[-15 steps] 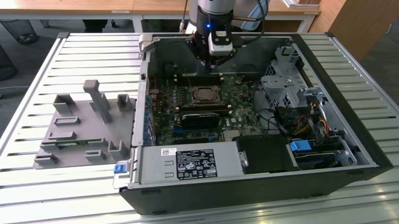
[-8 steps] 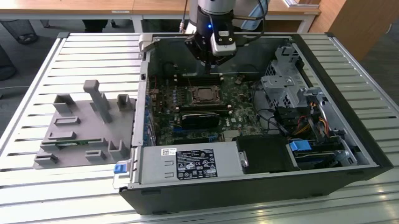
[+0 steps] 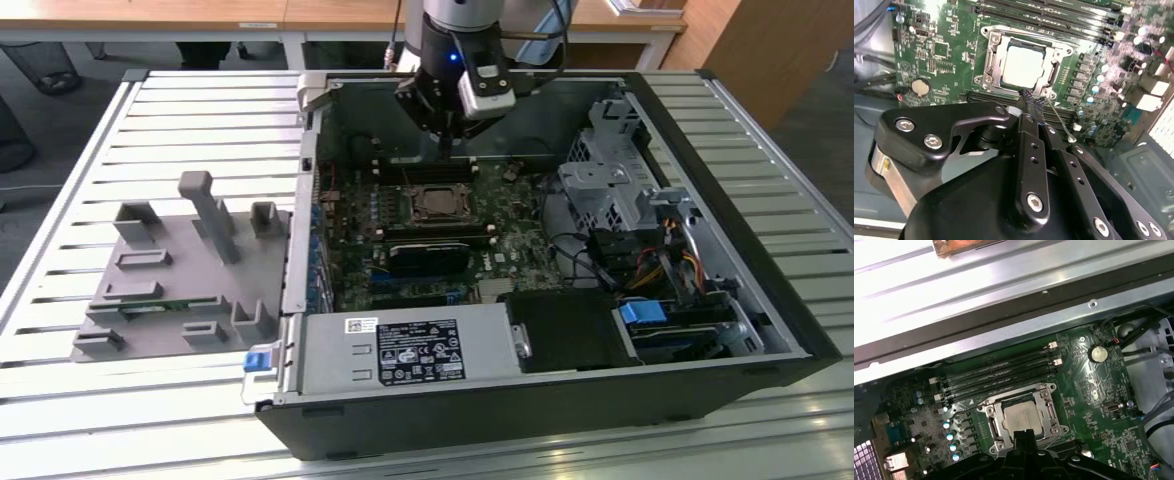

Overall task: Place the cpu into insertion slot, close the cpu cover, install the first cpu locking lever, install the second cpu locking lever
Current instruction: 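Install the first cpu locking lever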

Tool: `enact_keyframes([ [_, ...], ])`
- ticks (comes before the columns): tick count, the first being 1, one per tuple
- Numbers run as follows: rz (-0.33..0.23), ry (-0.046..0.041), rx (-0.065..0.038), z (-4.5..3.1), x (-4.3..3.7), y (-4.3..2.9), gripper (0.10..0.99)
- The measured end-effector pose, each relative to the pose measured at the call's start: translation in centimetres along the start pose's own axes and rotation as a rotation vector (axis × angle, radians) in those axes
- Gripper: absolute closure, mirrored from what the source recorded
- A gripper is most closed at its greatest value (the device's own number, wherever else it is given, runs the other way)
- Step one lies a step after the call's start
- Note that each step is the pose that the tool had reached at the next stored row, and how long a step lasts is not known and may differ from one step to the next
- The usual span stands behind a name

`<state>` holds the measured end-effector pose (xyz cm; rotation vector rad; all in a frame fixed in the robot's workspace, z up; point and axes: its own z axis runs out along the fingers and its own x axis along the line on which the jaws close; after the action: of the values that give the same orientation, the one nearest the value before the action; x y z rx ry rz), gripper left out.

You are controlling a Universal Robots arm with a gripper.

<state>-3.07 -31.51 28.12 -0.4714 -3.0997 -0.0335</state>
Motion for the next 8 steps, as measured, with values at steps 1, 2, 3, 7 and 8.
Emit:
enact_keyframes([
  [1, -0.015, 0.0002, 0.0, 0.01, 0.0, 0.0, 0.98],
  [2, -0.03, 0.0004, 0.0, 0.01, 0.0, 0.0, 0.98],
  [3, -0.043, 0.0006, 0.0, 0.02, 0.0, 0.0, 0.98],
  [7, -0.098, 0.0011, 0.001, 0.04, 0.0, 0.0, 0.98],
  [8, -0.111, 0.0012, 0.001, 0.04, 0.0, 0.0, 0.98],
])
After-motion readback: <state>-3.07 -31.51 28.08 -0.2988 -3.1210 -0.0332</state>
